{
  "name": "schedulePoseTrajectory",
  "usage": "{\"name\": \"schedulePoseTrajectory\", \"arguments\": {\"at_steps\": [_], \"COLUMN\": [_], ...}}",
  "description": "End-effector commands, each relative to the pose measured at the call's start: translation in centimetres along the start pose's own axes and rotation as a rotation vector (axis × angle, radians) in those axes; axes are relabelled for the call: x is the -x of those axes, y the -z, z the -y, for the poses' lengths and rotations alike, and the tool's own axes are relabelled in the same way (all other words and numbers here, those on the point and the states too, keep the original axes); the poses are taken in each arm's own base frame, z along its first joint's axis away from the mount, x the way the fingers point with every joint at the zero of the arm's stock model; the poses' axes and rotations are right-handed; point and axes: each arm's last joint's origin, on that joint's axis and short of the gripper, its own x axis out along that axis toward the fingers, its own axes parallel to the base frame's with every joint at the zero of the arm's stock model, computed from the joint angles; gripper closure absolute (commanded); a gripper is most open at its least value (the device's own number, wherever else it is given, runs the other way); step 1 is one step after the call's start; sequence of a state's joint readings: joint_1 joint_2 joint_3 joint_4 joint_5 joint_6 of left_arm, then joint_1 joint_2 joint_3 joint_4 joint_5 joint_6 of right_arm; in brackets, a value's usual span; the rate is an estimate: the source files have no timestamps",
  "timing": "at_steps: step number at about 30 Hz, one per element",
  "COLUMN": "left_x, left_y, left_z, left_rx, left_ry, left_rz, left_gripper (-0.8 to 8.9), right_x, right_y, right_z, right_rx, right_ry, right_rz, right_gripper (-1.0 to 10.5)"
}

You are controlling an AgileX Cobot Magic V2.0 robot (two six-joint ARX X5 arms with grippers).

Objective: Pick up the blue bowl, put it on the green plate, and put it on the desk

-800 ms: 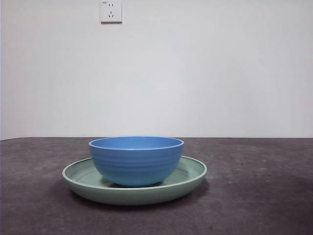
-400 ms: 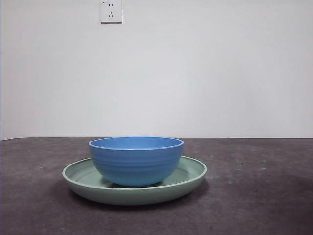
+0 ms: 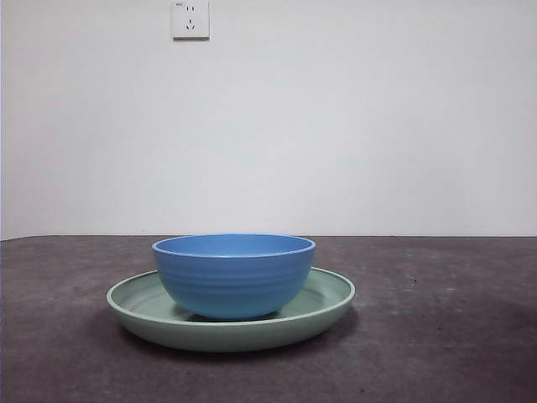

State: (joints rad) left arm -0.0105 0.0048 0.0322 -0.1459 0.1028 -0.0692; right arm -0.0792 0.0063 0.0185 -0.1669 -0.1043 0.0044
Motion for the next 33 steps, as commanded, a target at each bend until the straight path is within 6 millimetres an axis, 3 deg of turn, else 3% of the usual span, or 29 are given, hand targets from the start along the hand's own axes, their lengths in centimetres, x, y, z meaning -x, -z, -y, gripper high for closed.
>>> {"name": "schedulePoseTrajectory", "arguments": {"at_steps": [1, 33], "left_x": [-0.18, -0.17], "left_y": [0.57, 1.05], "left_z": [-0.06, -0.10], "left_rx": [-0.004, -0.101], "left_ry": [-0.002, -0.007], "left_rz": [-0.008, -0.060], "left_gripper": [7.86, 7.86], "right_x": [-0.06, -0.06], "right_y": [0.12, 0.12], "right_z": [0.02, 0.02], "right_rx": [0.005, 0.005], "right_ry": [0.002, 0.002], "right_rz": [0.005, 0.005], "right_gripper": [9.2, 9.2]}}
